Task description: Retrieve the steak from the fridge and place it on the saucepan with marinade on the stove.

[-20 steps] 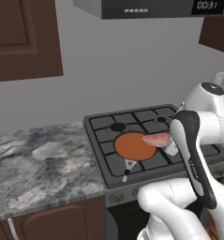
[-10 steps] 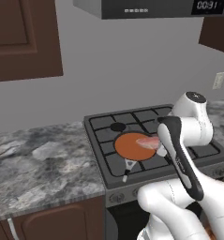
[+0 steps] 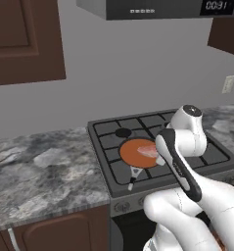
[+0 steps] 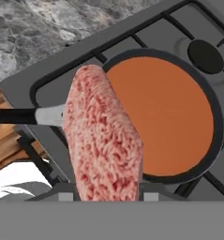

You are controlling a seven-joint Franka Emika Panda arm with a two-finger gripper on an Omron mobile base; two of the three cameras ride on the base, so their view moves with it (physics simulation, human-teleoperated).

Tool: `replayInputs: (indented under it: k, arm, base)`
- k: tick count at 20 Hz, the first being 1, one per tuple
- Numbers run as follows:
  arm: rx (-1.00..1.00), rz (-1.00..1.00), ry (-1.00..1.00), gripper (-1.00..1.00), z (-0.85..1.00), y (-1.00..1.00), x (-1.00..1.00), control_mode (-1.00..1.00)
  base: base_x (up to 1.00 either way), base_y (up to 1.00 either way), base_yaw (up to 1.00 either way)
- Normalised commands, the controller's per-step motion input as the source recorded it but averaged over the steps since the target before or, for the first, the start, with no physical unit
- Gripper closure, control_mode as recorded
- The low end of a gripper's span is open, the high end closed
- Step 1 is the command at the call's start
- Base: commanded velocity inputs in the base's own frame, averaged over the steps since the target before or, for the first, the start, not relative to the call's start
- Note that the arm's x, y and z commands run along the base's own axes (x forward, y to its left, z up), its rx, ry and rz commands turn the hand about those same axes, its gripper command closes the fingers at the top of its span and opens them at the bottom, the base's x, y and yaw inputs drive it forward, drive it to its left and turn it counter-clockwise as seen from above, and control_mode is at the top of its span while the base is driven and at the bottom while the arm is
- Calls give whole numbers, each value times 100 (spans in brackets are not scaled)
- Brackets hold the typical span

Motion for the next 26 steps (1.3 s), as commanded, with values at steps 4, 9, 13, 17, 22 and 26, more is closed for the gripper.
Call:
replayInputs:
  k: [4,9,13,17,22,26]
  arm:
    - [0,0,1,100,-32,0,50,-100]
    - [0,0,2,100,-30,0,50,-100]
    - [0,0,2,100,-31,0,47,-100]
    - [0,0,3,100,-27,0,43,-100]
    - [0,0,3,100,-23,0,38,-100]
    - [0,0,3,100,-22,0,35,-100]
  base:
    - [0,0,0]
    - [0,0,0]
    - [0,0,0]
    - [0,0,0]
    - [0,0,0]
    - [0,0,0]
